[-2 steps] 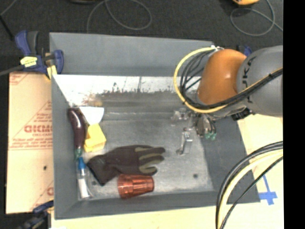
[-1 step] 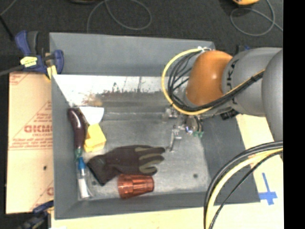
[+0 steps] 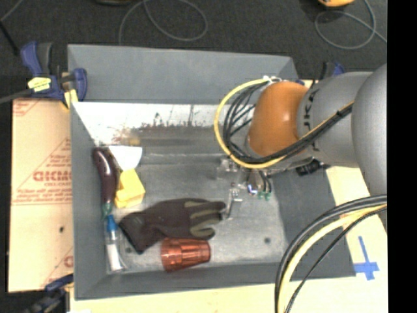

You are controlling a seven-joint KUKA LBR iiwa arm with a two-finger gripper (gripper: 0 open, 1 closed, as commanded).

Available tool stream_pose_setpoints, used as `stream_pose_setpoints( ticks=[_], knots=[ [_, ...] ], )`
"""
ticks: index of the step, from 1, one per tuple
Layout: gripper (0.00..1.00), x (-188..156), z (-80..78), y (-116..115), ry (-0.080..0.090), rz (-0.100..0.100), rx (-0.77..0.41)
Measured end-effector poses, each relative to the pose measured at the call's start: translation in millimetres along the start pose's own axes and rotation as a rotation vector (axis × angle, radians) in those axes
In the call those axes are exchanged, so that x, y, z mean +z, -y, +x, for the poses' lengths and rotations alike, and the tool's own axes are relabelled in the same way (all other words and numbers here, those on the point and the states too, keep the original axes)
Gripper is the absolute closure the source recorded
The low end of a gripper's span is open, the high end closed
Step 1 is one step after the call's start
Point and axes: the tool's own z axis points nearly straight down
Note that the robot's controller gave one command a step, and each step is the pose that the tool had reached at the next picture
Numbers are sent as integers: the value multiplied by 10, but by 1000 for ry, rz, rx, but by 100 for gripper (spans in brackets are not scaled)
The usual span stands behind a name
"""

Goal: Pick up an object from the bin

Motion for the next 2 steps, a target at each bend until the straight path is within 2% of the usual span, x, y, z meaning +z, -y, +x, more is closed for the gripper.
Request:
stream_pose_setpoints(
  ticks=[1,2],
  knots=[
    [0,-442,-285,22,5,1,52],
    [0,-634,-366,2,16,1,44]
  ],
)
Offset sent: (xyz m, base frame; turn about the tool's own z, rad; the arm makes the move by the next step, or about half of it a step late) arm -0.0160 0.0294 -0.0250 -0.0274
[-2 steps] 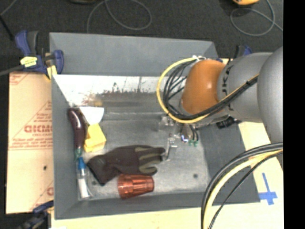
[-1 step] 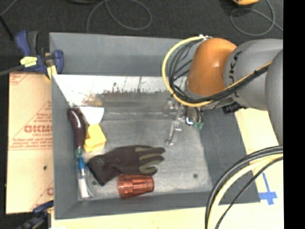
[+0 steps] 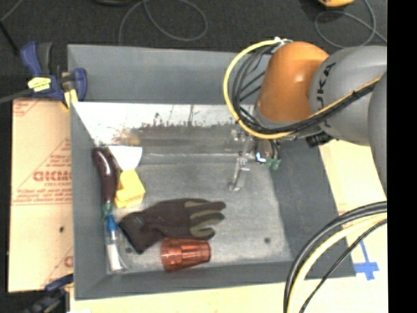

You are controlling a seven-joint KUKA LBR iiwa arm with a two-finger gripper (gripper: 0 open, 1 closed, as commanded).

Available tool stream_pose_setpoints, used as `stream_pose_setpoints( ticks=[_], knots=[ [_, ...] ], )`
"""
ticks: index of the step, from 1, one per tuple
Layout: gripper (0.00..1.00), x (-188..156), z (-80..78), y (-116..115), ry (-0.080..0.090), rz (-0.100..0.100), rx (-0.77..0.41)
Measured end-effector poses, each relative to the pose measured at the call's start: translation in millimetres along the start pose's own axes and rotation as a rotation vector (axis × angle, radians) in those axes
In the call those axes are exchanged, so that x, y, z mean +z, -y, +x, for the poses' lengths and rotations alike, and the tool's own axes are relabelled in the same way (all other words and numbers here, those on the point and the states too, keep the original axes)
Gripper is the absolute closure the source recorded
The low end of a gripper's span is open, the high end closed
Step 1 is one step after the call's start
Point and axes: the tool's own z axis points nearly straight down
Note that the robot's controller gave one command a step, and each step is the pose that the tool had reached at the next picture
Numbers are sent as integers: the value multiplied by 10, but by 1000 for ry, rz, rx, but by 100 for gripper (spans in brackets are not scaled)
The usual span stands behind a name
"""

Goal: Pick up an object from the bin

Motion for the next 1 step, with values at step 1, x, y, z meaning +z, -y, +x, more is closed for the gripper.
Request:
stream_pose_setpoints(
  ticks=[1],
  knots=[
    [0,33,89,-21,14,-2,-30]
  ],
)
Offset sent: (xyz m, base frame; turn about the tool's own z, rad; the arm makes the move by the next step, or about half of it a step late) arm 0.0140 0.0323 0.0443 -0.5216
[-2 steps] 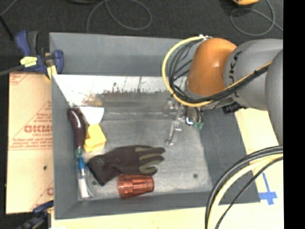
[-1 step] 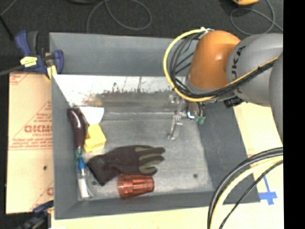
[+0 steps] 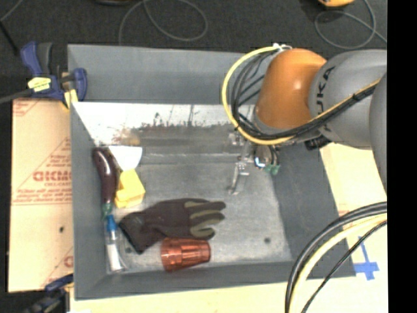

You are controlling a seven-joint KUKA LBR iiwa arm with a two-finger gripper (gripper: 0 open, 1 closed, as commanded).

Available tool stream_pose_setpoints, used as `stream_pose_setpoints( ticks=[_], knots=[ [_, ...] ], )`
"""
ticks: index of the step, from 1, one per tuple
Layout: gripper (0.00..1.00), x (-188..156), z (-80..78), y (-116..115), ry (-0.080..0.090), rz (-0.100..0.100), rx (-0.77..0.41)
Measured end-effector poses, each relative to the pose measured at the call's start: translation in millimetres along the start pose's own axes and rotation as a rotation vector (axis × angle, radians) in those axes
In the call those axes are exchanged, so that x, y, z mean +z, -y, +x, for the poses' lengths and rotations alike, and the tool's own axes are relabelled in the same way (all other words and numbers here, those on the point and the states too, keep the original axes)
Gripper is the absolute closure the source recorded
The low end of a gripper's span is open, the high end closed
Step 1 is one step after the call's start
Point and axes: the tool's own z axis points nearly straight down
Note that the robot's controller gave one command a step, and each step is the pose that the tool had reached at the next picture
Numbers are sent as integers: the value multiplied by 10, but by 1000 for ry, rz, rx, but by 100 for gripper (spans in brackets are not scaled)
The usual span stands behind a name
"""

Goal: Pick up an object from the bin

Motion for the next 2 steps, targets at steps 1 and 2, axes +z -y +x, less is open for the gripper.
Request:
stream_pose_setpoints(
  ticks=[1,2],
  knots=[
    [0,336,38,-91,-29,1,-186],
    [0,248,451,-191,-1,0,-236]
  ],
)
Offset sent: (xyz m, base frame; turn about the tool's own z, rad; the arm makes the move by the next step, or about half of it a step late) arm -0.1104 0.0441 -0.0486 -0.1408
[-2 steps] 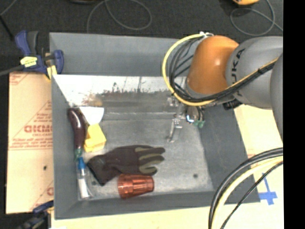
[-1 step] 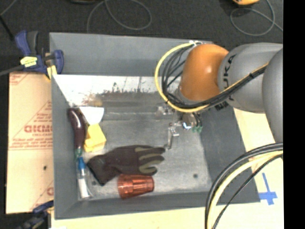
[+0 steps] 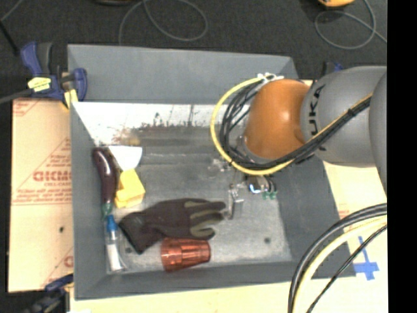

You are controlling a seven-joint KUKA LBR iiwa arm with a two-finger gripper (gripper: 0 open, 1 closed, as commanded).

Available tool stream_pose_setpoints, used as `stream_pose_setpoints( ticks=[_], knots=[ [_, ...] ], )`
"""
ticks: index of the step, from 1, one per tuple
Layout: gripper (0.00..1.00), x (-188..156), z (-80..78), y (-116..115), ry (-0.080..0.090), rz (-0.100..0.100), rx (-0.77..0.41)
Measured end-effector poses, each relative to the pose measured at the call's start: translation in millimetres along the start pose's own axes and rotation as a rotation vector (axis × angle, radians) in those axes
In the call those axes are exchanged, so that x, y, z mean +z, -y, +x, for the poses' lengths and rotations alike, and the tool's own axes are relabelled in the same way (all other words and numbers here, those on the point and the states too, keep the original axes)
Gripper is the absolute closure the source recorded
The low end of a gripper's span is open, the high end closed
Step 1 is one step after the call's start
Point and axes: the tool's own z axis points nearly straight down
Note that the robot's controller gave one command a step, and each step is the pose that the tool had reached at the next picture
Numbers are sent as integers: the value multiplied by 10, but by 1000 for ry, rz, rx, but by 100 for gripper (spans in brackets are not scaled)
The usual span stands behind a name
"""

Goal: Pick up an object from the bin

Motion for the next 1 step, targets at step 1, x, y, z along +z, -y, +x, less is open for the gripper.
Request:
stream_pose_setpoints(
  ticks=[1],
  knots=[
    [100,448,-165,-123,-25,3,364]
  ],
)
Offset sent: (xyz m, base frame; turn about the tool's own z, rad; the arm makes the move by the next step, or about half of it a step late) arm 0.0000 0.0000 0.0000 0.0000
